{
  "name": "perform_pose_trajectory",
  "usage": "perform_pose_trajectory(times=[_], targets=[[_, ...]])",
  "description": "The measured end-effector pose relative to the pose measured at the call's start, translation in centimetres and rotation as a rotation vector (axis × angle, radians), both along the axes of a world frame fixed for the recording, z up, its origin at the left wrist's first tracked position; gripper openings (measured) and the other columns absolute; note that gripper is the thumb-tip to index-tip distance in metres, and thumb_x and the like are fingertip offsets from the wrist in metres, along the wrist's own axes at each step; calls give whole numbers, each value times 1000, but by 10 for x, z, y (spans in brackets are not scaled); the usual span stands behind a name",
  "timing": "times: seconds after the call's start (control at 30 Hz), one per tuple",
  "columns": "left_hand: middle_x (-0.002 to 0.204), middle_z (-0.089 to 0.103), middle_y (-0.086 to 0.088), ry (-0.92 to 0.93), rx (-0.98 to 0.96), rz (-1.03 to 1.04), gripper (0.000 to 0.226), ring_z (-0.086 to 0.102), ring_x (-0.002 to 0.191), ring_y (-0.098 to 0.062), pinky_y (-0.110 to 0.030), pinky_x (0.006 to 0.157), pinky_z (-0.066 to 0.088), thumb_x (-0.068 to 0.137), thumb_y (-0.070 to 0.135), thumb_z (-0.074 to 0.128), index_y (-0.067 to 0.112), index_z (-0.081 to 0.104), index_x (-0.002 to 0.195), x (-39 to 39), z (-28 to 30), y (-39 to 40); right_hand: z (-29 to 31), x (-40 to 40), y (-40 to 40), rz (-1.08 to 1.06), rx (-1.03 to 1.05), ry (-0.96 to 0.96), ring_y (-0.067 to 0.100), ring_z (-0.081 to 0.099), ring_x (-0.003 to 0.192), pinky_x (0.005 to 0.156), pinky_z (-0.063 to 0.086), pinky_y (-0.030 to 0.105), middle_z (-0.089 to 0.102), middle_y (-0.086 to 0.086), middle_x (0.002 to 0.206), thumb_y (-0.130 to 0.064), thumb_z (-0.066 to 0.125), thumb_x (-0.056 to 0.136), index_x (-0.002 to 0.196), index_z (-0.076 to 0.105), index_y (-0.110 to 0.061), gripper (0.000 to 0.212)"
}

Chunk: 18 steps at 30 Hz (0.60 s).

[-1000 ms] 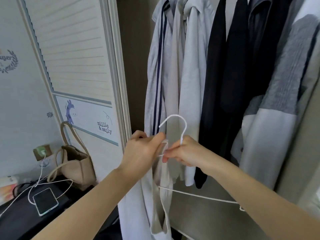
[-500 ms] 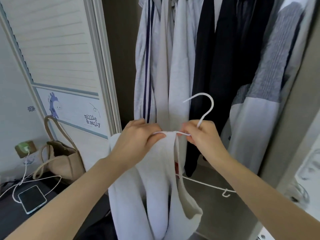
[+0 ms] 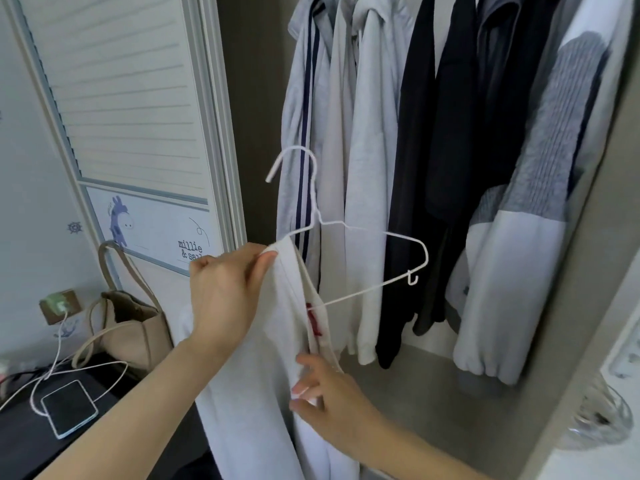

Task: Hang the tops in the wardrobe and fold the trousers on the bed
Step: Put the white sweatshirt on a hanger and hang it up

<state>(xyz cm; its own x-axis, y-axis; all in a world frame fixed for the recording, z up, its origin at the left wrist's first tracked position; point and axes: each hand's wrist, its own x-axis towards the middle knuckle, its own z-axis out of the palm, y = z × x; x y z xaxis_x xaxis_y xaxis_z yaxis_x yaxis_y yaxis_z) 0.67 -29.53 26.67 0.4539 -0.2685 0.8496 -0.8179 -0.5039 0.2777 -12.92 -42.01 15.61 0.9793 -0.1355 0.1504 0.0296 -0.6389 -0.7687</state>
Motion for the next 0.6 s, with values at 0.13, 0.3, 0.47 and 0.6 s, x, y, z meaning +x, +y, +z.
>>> perform_pose_trajectory(times=[0.13,0.3,0.47,0.6], targets=[[61,67,-2,33,-72,3,28,61,54,-30,-51,75,51,96,33,53,12,72,94,1,4,20,-5,9,-12,-227,-22,-178,0,47,92,84,45,18,44,-13,104,-34,61,89,114,35,-34,36],[58,52,15,37,-58,-39,28,59,54,-25,-52,73,51,96,36,54,15,73,96,-3,2,22,-7,26,-5,-50,-70,-32,8,33,122,107,32,29,31,-13,128,-43,62,84,138,25,-34,65],[64,66,3,111,-137,-13,36,63,60,-26,-49,76,52,95,44,52,16,73,97,9,-4,37,-14,13,-13,-18,-372,-111,6,39,105,102,35,37,41,-13,115,-36,52,91,118,41,-28,30],[77,72,-1,165,-173,-21,27,66,73,-25,-47,83,51,97,38,57,16,74,99,10,-3,46,-11,2,-33,-12,-729,100,11,25,135,115,0,54,46,-7,131,-40,47,95,117,49,-24,27]])
